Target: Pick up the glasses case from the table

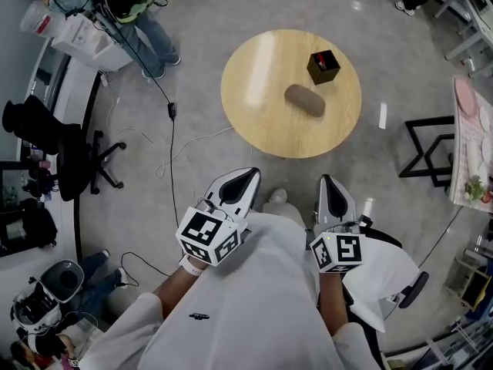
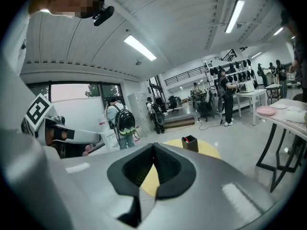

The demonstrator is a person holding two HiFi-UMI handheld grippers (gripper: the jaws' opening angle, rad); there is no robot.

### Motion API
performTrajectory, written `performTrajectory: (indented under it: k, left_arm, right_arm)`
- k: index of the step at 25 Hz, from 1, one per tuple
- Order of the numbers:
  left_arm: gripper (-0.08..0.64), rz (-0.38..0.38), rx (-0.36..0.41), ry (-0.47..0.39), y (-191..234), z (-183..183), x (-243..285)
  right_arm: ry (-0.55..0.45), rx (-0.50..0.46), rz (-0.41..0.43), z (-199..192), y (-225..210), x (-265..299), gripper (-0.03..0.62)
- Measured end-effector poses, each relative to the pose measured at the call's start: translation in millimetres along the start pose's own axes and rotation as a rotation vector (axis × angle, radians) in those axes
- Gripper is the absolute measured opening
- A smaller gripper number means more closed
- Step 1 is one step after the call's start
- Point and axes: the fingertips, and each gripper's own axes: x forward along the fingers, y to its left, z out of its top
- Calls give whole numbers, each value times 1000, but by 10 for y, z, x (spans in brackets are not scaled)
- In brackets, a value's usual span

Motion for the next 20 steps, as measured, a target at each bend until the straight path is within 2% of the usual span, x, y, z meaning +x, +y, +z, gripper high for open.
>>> performTrajectory:
  k: [9,20]
  left_arm:
    - [8,2,4,11,6,64,214]
    - [8,-83,52,38,67,357,449]
  right_arm:
    - [-26,9,-25,138,-253,104,11]
    - [-57,16,-105,335,-327,230,11]
